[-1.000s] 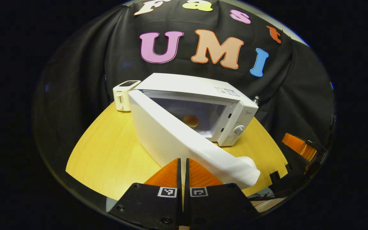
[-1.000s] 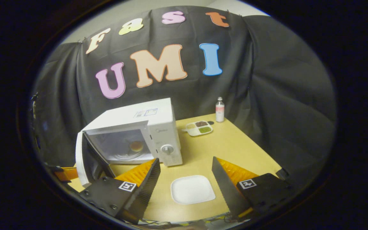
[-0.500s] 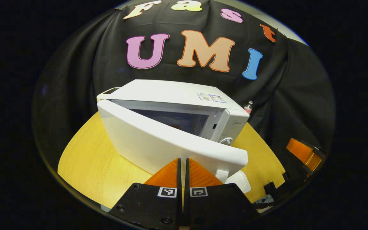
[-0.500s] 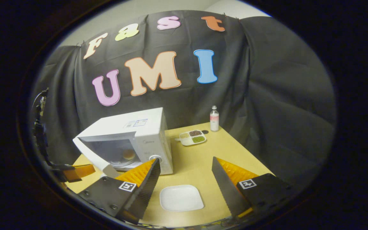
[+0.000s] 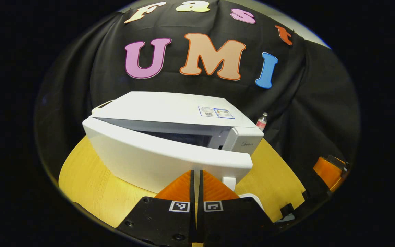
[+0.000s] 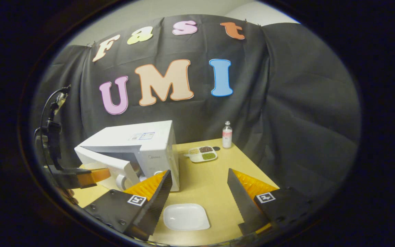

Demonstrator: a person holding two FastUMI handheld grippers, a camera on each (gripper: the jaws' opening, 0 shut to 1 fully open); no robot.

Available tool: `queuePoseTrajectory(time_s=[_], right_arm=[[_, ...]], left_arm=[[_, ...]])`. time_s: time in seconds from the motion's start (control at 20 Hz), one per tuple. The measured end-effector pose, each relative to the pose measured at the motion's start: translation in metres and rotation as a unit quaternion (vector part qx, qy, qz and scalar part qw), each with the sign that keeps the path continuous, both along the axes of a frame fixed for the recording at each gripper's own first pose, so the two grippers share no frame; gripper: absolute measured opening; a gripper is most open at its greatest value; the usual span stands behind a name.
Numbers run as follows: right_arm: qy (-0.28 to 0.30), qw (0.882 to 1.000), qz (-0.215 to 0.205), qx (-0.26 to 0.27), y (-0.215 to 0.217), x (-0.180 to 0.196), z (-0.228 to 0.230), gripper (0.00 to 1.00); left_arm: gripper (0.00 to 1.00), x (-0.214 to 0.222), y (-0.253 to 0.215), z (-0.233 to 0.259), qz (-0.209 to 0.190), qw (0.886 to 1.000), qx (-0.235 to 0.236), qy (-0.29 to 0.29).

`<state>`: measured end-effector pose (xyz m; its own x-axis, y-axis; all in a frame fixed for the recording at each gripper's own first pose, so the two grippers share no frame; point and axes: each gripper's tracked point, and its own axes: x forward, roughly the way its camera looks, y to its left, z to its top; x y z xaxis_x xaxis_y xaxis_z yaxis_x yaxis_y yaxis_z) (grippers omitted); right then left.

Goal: Open the microwave oven with the left hand, put the food in, and close the microwave oven.

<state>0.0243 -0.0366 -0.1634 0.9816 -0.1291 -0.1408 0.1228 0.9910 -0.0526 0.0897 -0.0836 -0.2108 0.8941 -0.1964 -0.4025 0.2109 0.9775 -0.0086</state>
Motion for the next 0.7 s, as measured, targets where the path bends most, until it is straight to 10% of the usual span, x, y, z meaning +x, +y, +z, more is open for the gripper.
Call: queuePoseTrajectory(time_s=[0.7], right_arm=[[-0.026, 0.998, -0.048, 0.024, -0.034, 0.004, 0.01, 0.92]], left_arm=[[0.0, 0.043, -0.018, -0.007, -0.015, 1.0, 0.015, -0.008]])
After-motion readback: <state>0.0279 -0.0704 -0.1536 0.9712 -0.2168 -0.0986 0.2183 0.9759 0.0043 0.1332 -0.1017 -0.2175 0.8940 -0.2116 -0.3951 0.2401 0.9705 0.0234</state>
